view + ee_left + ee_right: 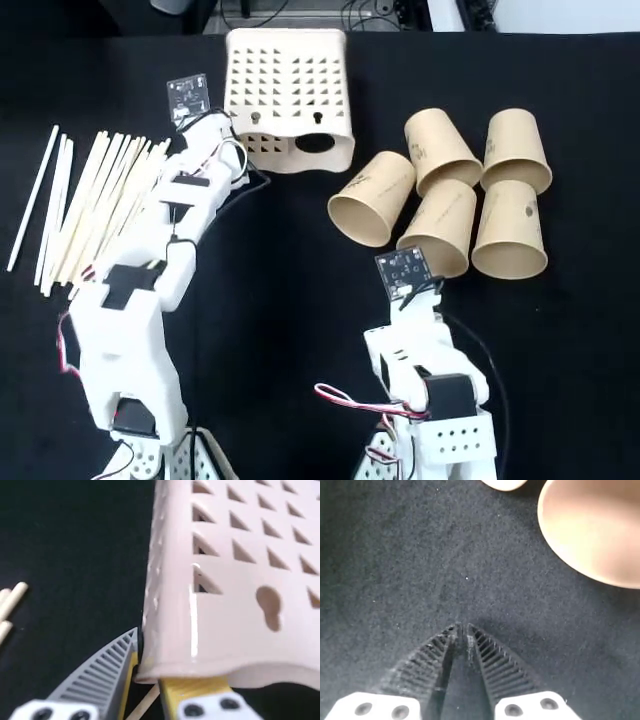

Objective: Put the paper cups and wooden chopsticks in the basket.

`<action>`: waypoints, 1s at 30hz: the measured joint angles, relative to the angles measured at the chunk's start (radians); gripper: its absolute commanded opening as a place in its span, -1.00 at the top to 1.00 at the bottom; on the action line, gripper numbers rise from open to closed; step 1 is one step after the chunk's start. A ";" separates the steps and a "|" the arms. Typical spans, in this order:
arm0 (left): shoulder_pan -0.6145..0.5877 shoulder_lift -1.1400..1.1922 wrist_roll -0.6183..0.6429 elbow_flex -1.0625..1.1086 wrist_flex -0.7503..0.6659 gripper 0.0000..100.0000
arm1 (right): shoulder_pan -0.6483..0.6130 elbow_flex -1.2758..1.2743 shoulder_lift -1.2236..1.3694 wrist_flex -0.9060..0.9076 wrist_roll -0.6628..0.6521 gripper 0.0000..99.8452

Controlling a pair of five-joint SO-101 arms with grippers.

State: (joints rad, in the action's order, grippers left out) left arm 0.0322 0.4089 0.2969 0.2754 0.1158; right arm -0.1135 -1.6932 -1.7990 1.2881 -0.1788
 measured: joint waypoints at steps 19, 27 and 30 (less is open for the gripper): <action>-0.083 -0.896 0.005 0.394 0.341 0.94 | 0.000 0.000 0.000 0.000 0.000 0.97; -0.083 -0.836 0.005 0.236 0.516 0.94 | 0.000 0.000 0.000 0.000 0.000 0.97; -0.086 -0.761 0.005 0.167 0.516 0.94 | 0.000 0.000 0.000 0.000 0.000 0.97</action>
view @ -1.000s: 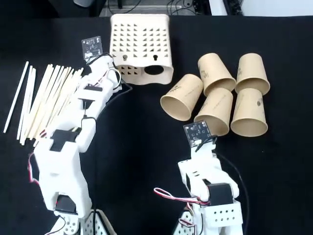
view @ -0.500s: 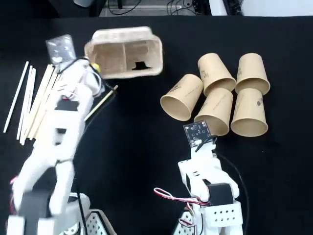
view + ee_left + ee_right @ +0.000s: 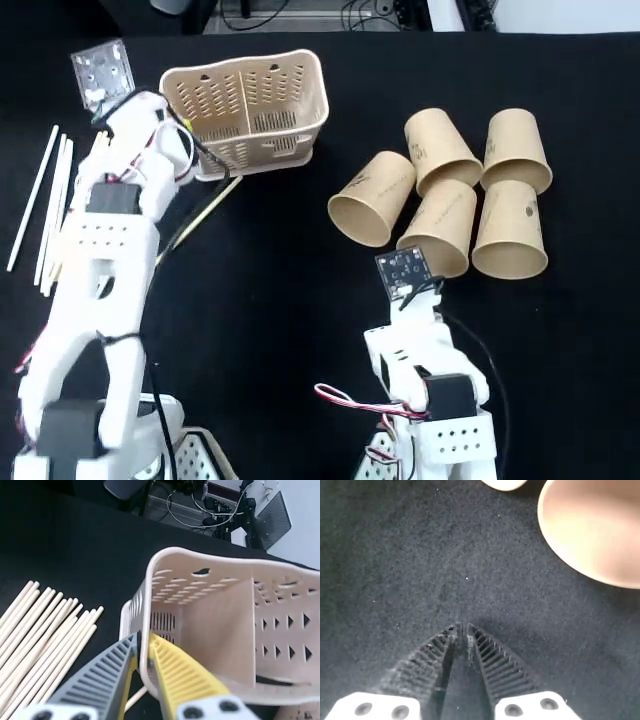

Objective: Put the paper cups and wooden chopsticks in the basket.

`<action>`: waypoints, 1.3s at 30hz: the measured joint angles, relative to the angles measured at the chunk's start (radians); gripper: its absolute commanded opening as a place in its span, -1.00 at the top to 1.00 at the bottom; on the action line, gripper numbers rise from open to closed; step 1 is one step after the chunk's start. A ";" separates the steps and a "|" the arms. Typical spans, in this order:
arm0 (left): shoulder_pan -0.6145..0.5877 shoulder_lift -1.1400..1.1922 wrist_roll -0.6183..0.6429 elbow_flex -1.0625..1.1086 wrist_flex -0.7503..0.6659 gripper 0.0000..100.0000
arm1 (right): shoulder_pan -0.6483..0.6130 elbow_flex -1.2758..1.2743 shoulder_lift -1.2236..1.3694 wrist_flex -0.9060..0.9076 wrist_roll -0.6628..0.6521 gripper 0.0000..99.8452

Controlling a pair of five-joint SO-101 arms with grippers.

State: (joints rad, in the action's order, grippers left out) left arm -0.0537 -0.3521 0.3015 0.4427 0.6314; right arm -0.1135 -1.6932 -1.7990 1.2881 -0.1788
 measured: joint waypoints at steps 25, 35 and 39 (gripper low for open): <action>-0.054 0.684 -0.130 -1.092 0.996 0.94 | 0.000 0.000 0.000 0.000 0.000 0.97; -0.012 0.710 -0.161 -1.307 1.092 0.94 | 0.000 0.000 0.000 0.000 0.000 0.97; -0.014 0.756 -0.158 -1.298 1.092 0.94 | 0.000 0.000 0.000 0.000 0.000 0.97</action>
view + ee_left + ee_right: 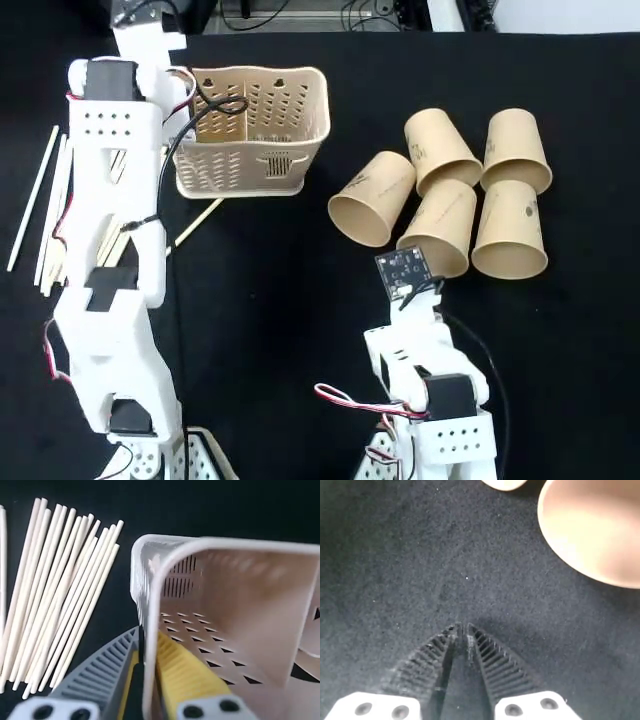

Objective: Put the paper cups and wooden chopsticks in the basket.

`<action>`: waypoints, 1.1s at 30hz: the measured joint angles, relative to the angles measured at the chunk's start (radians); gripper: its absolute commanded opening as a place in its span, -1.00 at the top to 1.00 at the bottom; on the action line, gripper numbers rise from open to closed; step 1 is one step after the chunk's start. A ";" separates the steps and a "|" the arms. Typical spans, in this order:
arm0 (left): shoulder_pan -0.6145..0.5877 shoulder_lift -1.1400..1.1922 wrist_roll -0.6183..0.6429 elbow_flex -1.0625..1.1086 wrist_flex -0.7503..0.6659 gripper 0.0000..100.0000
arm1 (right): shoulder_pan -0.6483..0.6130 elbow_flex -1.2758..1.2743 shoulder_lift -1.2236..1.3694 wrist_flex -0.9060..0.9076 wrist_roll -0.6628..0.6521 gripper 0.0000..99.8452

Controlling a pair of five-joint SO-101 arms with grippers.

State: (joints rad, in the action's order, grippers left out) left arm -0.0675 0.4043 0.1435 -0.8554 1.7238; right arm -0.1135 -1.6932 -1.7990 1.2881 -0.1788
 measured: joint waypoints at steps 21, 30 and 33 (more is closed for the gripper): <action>0.011 0.009 0.035 0.000 -0.038 0.49 | 0.000 0.000 0.000 0.000 0.000 0.97; 0.009 0.011 0.040 0.006 -0.190 0.93 | 0.000 0.000 0.000 0.000 0.000 0.97; 0.002 0.052 0.040 0.044 -0.295 0.89 | 0.000 0.000 0.000 0.000 0.000 0.97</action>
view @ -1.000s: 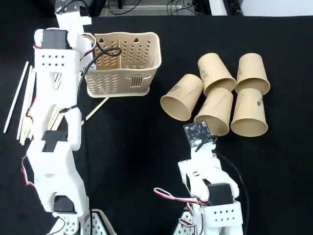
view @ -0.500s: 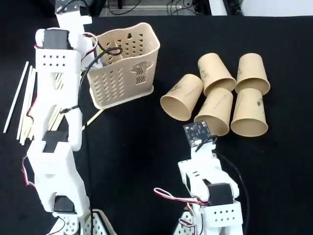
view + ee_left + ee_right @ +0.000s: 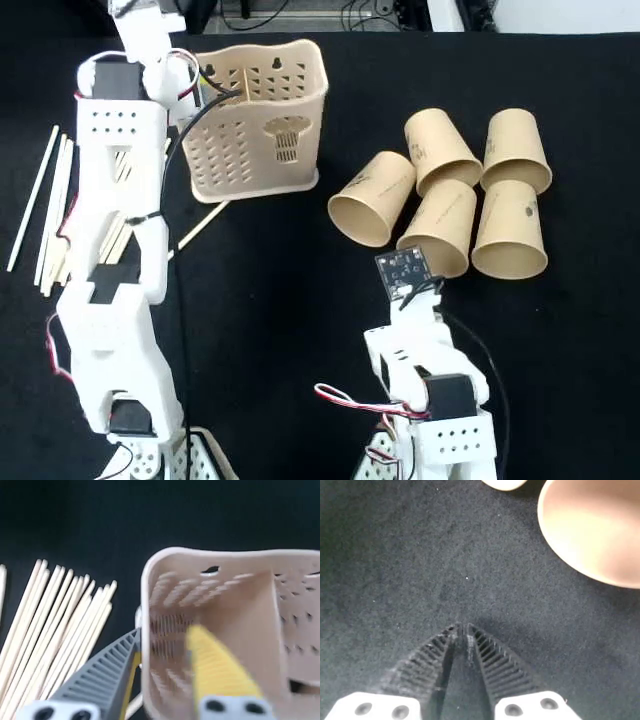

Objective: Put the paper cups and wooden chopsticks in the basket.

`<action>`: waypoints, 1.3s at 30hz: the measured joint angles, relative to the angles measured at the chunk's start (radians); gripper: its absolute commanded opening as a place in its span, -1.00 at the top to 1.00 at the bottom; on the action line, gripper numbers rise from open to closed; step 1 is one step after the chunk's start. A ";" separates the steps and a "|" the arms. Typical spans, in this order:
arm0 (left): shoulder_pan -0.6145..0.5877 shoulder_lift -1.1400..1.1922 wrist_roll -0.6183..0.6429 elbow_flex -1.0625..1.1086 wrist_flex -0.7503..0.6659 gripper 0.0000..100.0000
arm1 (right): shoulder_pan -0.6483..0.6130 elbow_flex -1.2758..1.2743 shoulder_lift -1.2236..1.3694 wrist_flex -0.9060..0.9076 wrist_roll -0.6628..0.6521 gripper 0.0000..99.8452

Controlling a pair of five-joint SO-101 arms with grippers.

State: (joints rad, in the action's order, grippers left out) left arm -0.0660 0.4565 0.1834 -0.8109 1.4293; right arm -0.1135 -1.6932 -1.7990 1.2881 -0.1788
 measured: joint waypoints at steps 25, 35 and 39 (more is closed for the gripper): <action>-0.057 0.149 0.239 -0.137 -0.123 0.94 | 0.000 0.000 0.000 0.000 0.000 0.97; -0.058 0.153 0.244 -0.138 -0.120 0.95 | 0.000 0.000 0.000 0.000 0.000 0.97; -0.044 0.147 0.158 -0.153 0.000 0.95 | 0.000 0.000 0.000 0.000 0.000 0.97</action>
State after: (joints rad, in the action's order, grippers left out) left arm -0.1105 0.6038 0.3414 -0.9643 1.4293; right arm -0.1135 -1.6932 -1.7990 1.2881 -0.1788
